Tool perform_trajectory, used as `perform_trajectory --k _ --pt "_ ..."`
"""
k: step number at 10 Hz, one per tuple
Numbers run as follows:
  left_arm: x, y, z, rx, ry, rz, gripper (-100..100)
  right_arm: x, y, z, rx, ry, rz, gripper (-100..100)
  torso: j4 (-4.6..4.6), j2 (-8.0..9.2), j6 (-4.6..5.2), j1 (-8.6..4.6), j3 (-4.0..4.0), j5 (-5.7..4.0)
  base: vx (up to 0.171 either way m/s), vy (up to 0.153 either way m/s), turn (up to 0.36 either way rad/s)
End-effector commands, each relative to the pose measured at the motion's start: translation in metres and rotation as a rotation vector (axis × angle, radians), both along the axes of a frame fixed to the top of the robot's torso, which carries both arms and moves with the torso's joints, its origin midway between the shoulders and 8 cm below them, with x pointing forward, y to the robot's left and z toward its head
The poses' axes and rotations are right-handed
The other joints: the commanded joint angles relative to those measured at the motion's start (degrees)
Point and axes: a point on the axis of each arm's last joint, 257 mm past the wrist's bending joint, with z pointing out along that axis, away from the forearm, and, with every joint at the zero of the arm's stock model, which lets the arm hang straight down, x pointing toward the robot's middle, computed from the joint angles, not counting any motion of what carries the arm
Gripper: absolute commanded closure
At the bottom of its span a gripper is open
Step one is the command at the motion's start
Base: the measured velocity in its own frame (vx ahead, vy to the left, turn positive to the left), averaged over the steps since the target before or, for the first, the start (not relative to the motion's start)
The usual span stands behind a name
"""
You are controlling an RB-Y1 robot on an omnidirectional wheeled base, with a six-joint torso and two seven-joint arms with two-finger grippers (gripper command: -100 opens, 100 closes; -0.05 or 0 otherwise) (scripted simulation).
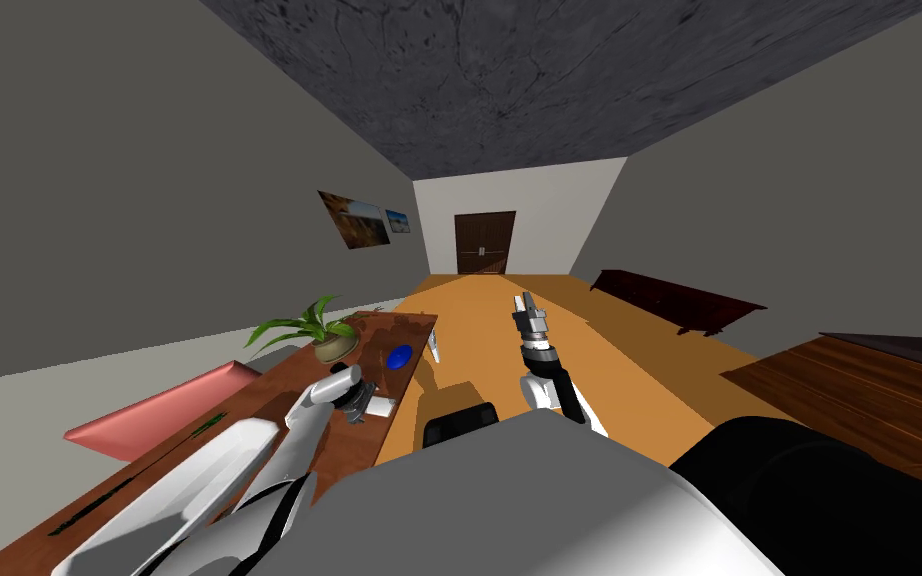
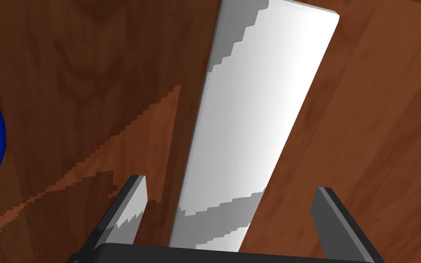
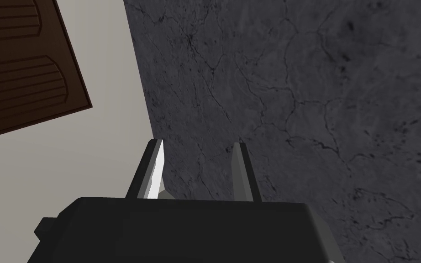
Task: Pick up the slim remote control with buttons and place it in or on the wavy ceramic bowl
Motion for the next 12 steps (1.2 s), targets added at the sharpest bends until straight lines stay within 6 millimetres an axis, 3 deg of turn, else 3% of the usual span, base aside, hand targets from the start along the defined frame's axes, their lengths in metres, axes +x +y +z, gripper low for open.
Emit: perform_trajectory --k 1,2,3,6,7,8,12 --pt "0.000 0.000 0.000 0.000 0.000 0.000 -100 0.000 0.000 0.000 0.000 0.000 0.000 0 0.00 0.00 0.00 0.00 0.00 0.00 0.026 0.018 -0.007" --pt "-0.001 0.000 0.000 -0.001 0.004 -0.001 0 0.000 0.000 0.000 0.000 0.000 0.000 0 0.02 0.10 0.00 -0.08 0.05 -0.01 0.005 0.004 0.001" --pt "-0.004 -0.004 -0.010 -0.001 0.002 0.003 -100 0.000 0.000 0.000 0.000 0.000 0.000 0 0.04 0.19 0.00 -0.14 0.10 -0.03 0.007 0.021 -0.020" --pt "-0.009 -0.012 -0.024 0.000 0.001 0.008 -100 0.000 0.000 0.000 0.000 0.000 0.000 0 0.04 0.20 0.00 -0.04 0.11 -0.01 0.013 0.035 -0.023" --pt "-0.008 -0.010 -0.020 -0.001 0.004 0.007 -100 0.000 0.000 0.000 0.000 0.000 0.000 0 0.04 0.19 0.00 -0.04 0.11 -0.01 0.006 0.016 -0.004" --pt "-0.008 -0.010 -0.021 0.000 0.002 0.007 100 0.000 0.000 0.000 0.000 0.000 0.000 0 0.05 0.21 0.00 -0.10 0.12 -0.02 0.000 0.000 0.000" --pt "-0.009 -0.010 -0.021 0.000 0.004 0.006 100 0.000 0.000 0.000 0.000 0.000 0.000 0 0.07 0.20 0.00 -0.14 0.12 -0.01 0.000 0.000 0.000"
